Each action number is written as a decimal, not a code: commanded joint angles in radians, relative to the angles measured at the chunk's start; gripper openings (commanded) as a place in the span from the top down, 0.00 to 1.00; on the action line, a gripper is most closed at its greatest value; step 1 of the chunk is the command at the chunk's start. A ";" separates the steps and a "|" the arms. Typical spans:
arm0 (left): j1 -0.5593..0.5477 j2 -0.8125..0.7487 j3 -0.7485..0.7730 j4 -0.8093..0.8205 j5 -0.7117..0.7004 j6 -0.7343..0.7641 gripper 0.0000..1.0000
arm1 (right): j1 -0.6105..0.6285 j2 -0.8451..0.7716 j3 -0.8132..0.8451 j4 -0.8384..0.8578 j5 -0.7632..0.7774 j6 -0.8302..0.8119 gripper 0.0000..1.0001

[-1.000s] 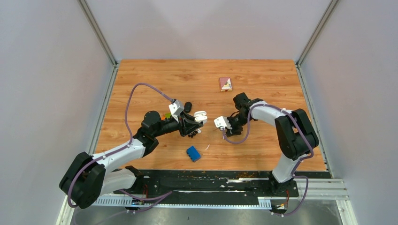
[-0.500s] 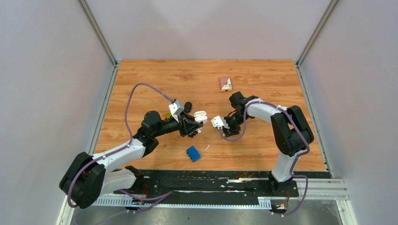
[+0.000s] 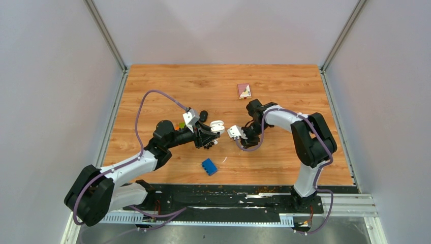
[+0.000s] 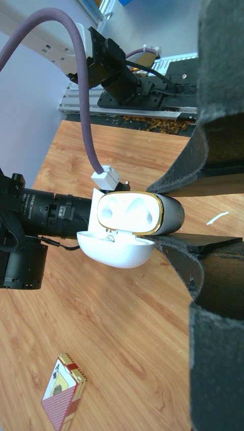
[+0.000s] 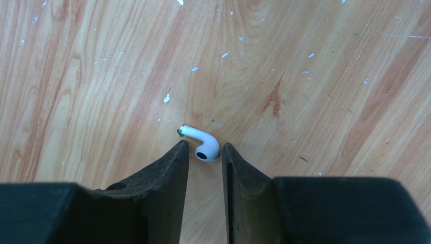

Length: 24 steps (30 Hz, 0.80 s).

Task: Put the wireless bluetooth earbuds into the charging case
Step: Pick up the earbud from the center of the board.

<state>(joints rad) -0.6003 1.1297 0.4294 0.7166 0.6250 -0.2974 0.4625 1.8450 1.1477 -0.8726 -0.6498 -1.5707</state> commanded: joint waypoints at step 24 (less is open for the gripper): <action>0.002 0.005 0.040 0.043 0.011 -0.010 0.99 | 0.014 -0.396 -0.047 0.008 0.177 0.168 0.91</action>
<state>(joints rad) -0.6003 1.1301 0.4294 0.7170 0.6277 -0.3012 0.4767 1.5810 1.0481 -0.8497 -0.5198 -1.4342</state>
